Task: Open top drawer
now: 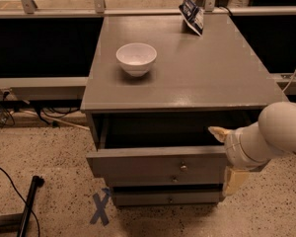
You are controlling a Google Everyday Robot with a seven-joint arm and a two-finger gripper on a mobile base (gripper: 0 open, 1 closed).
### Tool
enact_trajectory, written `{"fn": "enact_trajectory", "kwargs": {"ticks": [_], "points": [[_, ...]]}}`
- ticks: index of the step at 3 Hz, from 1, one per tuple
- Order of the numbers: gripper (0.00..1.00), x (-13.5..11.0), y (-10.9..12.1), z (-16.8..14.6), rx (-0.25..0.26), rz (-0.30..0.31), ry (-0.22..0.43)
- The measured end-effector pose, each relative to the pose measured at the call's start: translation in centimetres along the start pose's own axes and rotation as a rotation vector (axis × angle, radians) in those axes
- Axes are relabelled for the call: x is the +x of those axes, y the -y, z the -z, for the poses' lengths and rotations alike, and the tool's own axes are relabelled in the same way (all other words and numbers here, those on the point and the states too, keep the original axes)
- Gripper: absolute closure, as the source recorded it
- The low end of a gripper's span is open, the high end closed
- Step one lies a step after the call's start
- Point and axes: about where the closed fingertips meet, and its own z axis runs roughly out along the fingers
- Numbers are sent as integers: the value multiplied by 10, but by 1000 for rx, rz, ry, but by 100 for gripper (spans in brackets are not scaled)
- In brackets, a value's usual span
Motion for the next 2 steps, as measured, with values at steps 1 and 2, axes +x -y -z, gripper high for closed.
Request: {"fn": "enact_trajectory", "kwargs": {"ticks": [1, 2], "points": [[0, 7, 8, -24, -4, -21, 1], [11, 16, 7, -47, -40, -46, 30]]}}
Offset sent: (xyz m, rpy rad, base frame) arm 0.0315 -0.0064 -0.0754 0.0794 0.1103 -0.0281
